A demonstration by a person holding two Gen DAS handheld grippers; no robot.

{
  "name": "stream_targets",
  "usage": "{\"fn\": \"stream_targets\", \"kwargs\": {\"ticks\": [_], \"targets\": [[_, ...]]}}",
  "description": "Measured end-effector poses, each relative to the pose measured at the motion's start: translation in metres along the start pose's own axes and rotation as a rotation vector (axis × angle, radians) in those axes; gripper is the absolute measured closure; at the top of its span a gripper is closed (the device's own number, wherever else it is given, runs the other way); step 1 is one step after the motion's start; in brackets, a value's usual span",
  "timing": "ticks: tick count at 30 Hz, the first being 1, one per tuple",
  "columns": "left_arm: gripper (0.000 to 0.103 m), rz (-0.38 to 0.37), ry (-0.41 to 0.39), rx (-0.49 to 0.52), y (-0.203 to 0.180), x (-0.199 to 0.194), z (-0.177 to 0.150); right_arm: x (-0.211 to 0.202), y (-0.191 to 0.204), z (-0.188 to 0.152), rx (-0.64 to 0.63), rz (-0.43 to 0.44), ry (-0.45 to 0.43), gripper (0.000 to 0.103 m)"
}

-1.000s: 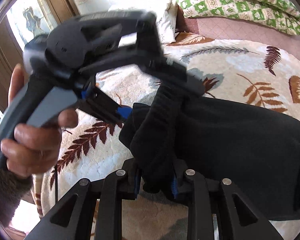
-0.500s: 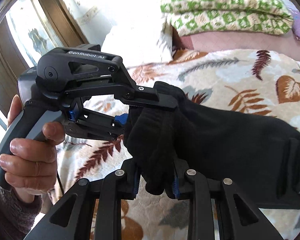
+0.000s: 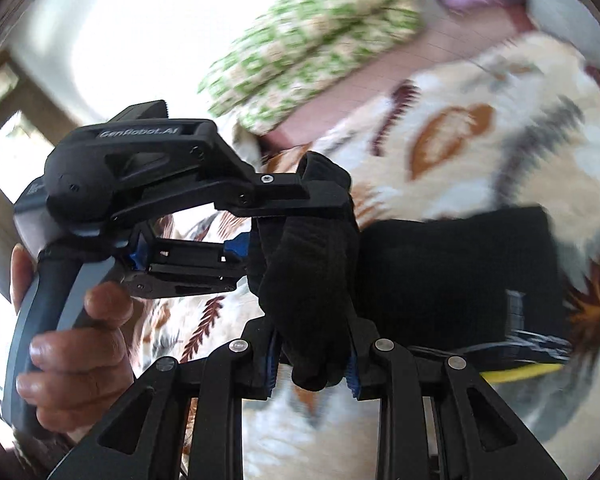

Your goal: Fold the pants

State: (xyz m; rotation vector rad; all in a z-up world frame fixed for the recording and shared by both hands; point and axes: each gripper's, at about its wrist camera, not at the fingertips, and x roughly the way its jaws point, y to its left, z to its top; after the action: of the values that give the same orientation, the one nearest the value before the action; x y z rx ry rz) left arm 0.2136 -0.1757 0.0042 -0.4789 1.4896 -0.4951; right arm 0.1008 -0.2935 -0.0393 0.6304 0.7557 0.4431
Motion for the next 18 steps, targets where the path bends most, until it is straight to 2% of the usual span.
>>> {"fn": "stream_targets", "kwargs": {"ticks": [6,11,14,18], "targets": [[0.077,0.14,0.034,0.056,-0.037,0.052,-0.001,-0.017,-0.072,0.0,0.147,0.036,-0.015,0.075],[0.074,0.293,0.053,0.113,-0.055,0.076,-0.001,-0.023,-0.115,-0.005,0.264,0.086,-0.022,0.065],[0.071,0.311,0.074,0.133,-0.063,0.069,-0.002,-0.028,-0.133,-0.007,0.339,0.153,-0.014,0.063],[0.065,0.286,0.097,0.134,-0.07,0.049,-0.005,-0.054,-0.138,-0.001,0.333,0.165,-0.052,0.049]]}}
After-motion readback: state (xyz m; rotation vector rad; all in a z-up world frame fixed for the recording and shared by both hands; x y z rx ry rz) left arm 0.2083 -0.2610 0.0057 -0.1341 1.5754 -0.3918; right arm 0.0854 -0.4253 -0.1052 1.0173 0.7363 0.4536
